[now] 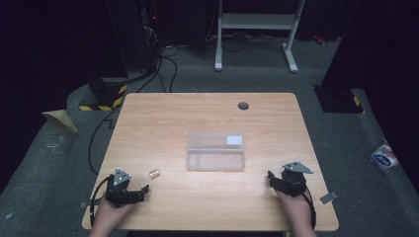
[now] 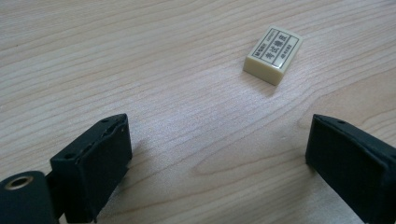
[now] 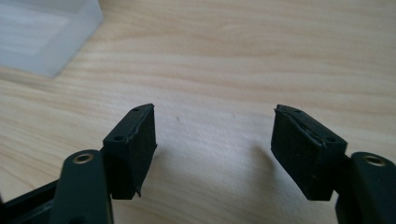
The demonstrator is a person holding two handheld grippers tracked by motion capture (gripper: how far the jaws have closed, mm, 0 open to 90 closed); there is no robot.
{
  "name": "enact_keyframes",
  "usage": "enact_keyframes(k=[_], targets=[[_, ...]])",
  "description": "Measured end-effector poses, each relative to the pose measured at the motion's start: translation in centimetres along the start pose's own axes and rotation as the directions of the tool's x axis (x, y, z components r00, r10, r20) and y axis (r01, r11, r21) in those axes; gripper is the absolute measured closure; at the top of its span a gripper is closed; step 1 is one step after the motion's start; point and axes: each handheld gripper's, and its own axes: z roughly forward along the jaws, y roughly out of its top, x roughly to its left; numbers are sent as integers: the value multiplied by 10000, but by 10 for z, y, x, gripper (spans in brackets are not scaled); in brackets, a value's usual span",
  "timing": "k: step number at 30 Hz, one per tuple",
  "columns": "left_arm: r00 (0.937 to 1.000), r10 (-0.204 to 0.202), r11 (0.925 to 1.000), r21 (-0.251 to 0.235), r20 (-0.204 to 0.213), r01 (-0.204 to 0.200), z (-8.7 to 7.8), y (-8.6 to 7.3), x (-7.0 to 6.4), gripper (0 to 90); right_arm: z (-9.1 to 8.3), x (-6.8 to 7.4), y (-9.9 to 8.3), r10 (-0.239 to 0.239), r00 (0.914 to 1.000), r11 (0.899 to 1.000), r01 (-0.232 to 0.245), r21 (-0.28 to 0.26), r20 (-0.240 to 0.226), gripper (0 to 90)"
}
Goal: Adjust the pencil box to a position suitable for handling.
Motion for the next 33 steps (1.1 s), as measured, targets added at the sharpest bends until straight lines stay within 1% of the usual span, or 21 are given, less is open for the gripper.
enact_keyframes(k=[2,3,4,5,6,7,9,13,14,15,17,20,21,23,24,25,27,30,31,33], targets=[[10000,-2,10000,0,31,2,-1,0,0,81,0,-2,-2,-134,9998,9996,131,254,145,278],[10000,22,10000,-33,22,-22,-1,-1,-1,89,-1,-2,-3,-150,9998,9995,146,266,138,278],[10000,20,10000,-58,20,-20,-1,-1,-1,97,-1,-3,-4,-78,9999,9996,76,285,88,278],[9999,57,9999,-108,106,-55,-2,-1,-2,111,-1,-3,-4,-83,10000,9996,82,286,29,277],[9999,107,9998,-138,109,-105,-2,-1,-2,136,-1,-4,-4,-27,10000,9994,30,344,-83,275],[9999,128,9998,-140,88,-126,-3,-2,-2,146,-1,-5,-4,-17,10000,9994,20,338,-92,277],[9999,106,9998,-155,63,-105,-3,-2,-3,146,-1,-4,-4,57,10000,9995,-55,318,-81,282],[9999,75,9998,-176,81,-74,-3,-2,-3,145,-1,0,-4,133,9997,9995,-138,277,191,290],[9999,111,9998,-170,118,-109,-3,-2,-3,145,-1,0,-4,86,9998,9996,-91,269,200,288],[9996,246,9996,-162,153,-243,-3,-1,-3,144,-1,0,-4,149,9997,9995,-154,281,191,284],[9992,321,9994,-104,249,-319,-2,-1,-3,134,-1,-1,-4,218,9997,9993,-221,312,108,275],[9985,412,9991,90,358,-416,-2,1,-1,107,0,-2,-4,112,9999,9995,-115,296,82,275],[9981,455,9988,137,414,-461,-3,1,0,110,0,-2,-4,122,9999,9995,-125,296,91,276],[9986,377,9990,219,382,-385,-3,3,1,139,0,-2,-3,130,9998,9995,-133,289,116,280],[9985,418,9989,184,362,-425,-3,4,0,145,0,-1,-3,126,9998,9995,-129,287,125,288],[9978,553,9983,180,371,-560,-4,5,-1,145,0,-1,-3,122,9999,9995,-125,287,112,290],[9972,662,9978,-60,360,-660,-5,10,-2,144,0,0,-3,127,9998,9995,-131,287,138,291],[9964,751,9969,-278,390,-740,-5,15,-2,144,0,-1,-3,123,9999,9996,-126,263,115,303],[9959,839,9960,-349,340,-827,-5,17,-1,143,0,-1,-3,180,9998,9995,-183,263,128,309],[9959,751,9964,-443,504,-729,-4,19,-2,144,0,-1,-4,239,9996,9994,-243,261,151,316]])
